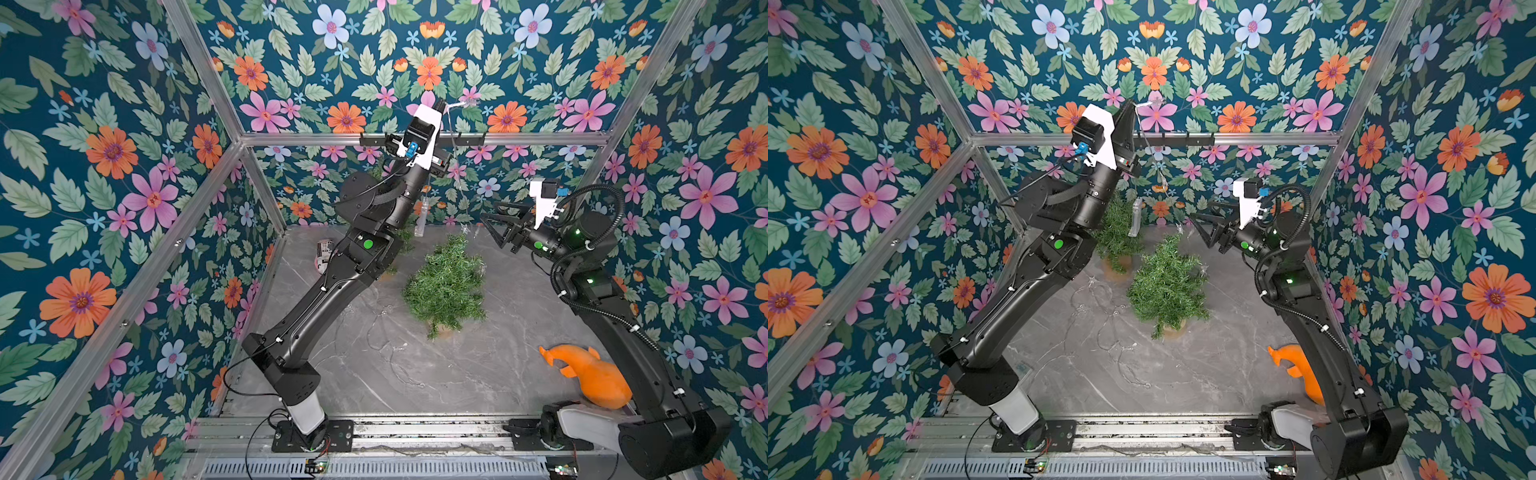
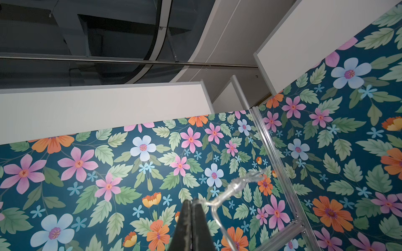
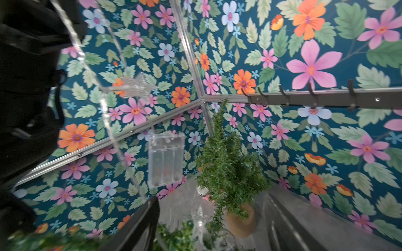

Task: Wrap string light around the christmas tree
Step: Wrap the light string around the Christmas tree.

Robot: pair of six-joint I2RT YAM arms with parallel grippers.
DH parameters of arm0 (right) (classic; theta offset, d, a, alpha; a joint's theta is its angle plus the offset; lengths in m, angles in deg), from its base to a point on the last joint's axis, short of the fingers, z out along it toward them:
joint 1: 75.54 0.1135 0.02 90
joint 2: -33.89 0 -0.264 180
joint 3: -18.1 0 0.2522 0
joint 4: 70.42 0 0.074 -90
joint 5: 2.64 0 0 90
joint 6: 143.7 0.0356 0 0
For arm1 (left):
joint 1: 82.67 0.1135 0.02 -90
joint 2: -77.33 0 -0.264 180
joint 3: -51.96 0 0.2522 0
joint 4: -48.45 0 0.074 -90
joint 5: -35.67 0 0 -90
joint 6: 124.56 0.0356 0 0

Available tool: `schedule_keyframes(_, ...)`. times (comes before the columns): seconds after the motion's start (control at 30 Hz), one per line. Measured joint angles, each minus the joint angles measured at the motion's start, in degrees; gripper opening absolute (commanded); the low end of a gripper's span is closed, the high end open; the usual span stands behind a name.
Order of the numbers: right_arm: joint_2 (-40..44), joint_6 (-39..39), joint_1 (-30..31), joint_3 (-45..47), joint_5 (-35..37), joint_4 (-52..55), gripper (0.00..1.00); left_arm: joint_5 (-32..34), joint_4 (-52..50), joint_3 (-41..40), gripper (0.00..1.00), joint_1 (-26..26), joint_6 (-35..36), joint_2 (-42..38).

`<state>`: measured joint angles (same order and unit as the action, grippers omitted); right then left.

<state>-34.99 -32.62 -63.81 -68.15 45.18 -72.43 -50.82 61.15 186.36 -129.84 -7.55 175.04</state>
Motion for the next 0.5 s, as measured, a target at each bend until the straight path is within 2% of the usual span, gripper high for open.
schedule_keyframes(0.13,0.4,0.3,2.1,-0.3,-3.4,-2.1,0.90,0.9,-2.1,1.0,0.00,-0.1,0.3,0.0)
schedule_keyframes(0.2,0.0,-0.3,3.5,-0.7,-3.9,-1.9,0.91,1.0,-3.1,1.6,0.00,-0.2,0.3,0.1)
schedule_keyframes(0.37,-3.2,-3.3,6.6,-4.7,-0.3,0.9,0.91,1.5,-4.7,2.4,0.00,-0.9,0.5,0.2)
schedule_keyframes(0.5,-6.3,-4.9,7.2,-7.1,5.2,3.1,0.84,1.5,-5.9,3.1,0.00,-1.4,0.5,0.2)
